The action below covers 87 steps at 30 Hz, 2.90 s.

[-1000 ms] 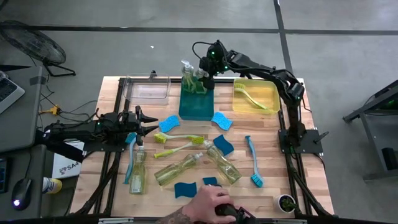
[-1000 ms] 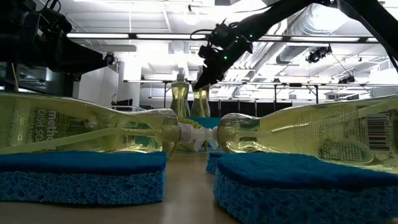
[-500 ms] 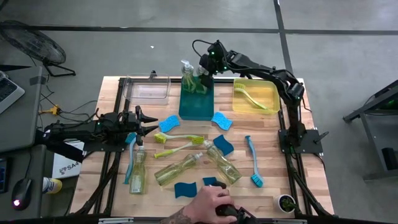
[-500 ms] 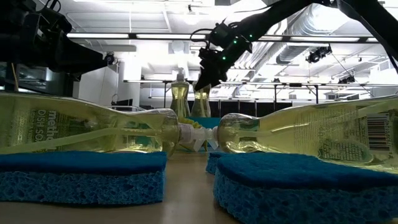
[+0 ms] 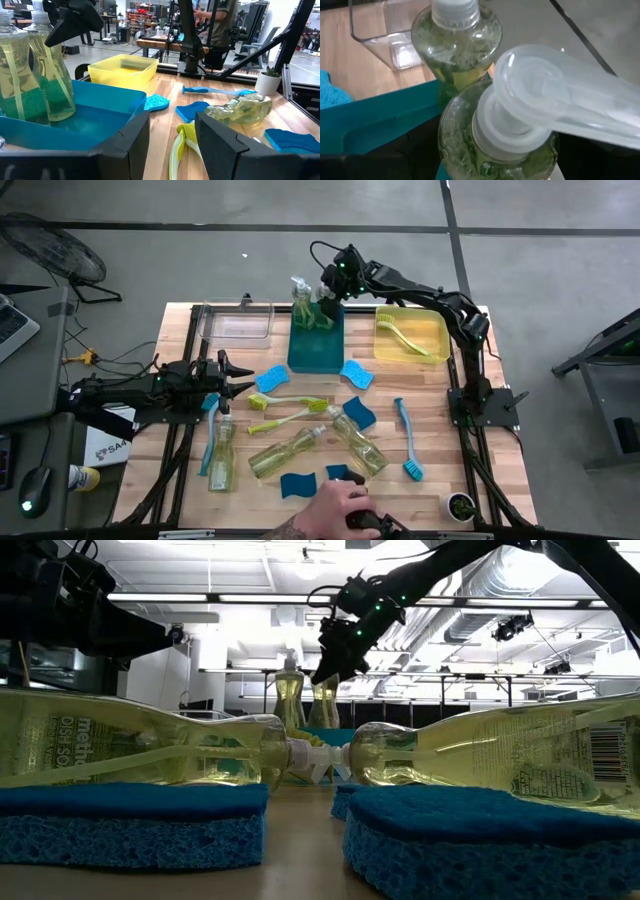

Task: Pick & Place Kitchen Sink Supplies
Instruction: Put the yellow soap dispenser into the blue bin, then put the blue dish brush into the yellow bin

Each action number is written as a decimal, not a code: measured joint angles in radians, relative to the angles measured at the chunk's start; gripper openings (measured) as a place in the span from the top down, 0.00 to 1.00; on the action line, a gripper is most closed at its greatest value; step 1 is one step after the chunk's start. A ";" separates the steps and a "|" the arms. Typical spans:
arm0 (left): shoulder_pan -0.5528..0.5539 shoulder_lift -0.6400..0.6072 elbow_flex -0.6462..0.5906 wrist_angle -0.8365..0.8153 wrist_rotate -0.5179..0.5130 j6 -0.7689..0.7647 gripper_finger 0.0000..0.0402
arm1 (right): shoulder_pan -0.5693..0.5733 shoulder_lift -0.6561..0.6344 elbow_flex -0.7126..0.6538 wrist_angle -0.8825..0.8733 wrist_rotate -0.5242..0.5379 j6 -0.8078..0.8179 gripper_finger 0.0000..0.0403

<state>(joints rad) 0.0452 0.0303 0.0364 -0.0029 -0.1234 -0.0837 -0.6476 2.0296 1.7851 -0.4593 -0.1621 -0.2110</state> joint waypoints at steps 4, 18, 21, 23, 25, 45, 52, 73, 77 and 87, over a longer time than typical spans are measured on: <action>0.000 0.000 0.000 0.000 0.000 0.000 0.62 | 0.000 0.000 0.000 0.027 0.031 0.031 0.22; 0.000 0.000 0.000 0.000 0.000 0.000 0.62 | 0.001 0.000 0.000 0.023 0.035 0.104 0.22; 0.000 0.000 0.000 0.000 0.000 0.000 0.62 | 0.000 0.000 0.000 0.015 0.029 0.142 0.22; 0.000 0.000 0.000 0.000 0.000 0.000 0.62 | 0.001 0.000 0.000 0.015 0.062 0.186 0.22; 0.000 0.000 0.000 0.000 0.000 0.000 0.62 | 0.008 0.000 0.000 0.020 0.142 0.212 0.22; 0.000 0.000 0.000 0.000 0.000 0.000 0.62 | 0.026 0.000 0.000 0.014 0.038 0.185 0.22; 0.000 0.000 0.000 0.000 0.000 0.000 0.62 | 0.026 -0.010 0.000 -0.006 0.027 0.214 0.22; 0.000 0.000 0.000 0.000 0.000 0.000 0.62 | 0.027 -0.057 0.000 -0.102 0.079 0.256 0.14; 0.000 0.000 0.000 0.000 0.000 0.000 0.62 | 0.029 -0.077 0.000 -0.162 0.062 0.266 0.14; 0.000 0.000 0.000 0.000 0.000 0.000 0.62 | 0.054 -0.131 0.000 -0.310 0.078 0.325 0.14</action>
<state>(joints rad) 0.0453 0.0299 0.0361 -0.0029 -0.1229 -0.0834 -0.5932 1.8986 1.7855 -0.7694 -0.0840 0.1138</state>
